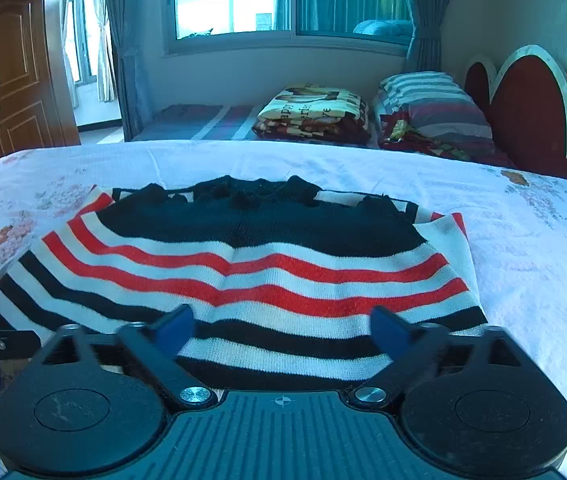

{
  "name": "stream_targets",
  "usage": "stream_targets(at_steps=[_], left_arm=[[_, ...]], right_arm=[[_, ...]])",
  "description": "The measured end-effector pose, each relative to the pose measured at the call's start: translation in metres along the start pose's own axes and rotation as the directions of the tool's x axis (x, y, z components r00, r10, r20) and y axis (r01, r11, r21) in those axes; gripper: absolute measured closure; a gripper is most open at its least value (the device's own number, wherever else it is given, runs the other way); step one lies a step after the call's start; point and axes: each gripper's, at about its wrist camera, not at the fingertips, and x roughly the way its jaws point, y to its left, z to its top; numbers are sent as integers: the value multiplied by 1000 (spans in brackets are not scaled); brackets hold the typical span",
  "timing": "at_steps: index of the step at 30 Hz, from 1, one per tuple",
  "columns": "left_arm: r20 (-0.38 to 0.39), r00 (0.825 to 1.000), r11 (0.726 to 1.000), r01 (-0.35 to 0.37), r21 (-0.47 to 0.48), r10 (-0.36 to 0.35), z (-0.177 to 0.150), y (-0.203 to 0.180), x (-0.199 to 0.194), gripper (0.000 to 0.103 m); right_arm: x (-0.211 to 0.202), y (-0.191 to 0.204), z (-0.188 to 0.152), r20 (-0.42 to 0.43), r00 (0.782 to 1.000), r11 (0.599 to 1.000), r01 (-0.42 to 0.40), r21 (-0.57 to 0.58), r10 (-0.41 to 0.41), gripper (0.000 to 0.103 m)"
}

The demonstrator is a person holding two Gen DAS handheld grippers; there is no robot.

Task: Fold small clothes
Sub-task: 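Grasp the side edge with the left tool and fold it over the body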

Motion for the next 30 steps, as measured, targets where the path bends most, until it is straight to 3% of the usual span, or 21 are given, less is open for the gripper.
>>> stream_targets(at_steps=[8,12,17,20,23,26,28,30], left_arm=[[-4,993,974,117,-194,-120,-7,19,19,7],[53,987,953,162,-254,-154,-3,25,29,4],[114,976,925,213,-315,-185,6,33,42,8],[143,970,908,233,-347,-195,12,38,48,17],[158,967,898,245,-365,-199,15,42,53,34],[168,966,887,248,-389,-197,15,49,56,53],[170,967,880,244,-407,-189,13,54,58,69],[175,965,870,255,-423,-197,12,59,58,70]], right_arm=[[10,-5,-5,-10,1000,1000,2,5,-2,28],[16,-7,-2,-7,1000,1000,6,-2,-6,28],[24,-10,6,-1,1000,1000,-5,14,5,28],[29,-6,8,-3,1000,1000,-13,4,13,28],[37,-2,5,-18,1000,1000,-17,3,17,28],[48,3,-5,-56,998,1000,-24,4,24,28],[50,10,-10,-38,999,999,2,-40,-4,28],[49,11,-6,-51,999,1000,5,-31,-6,28]])
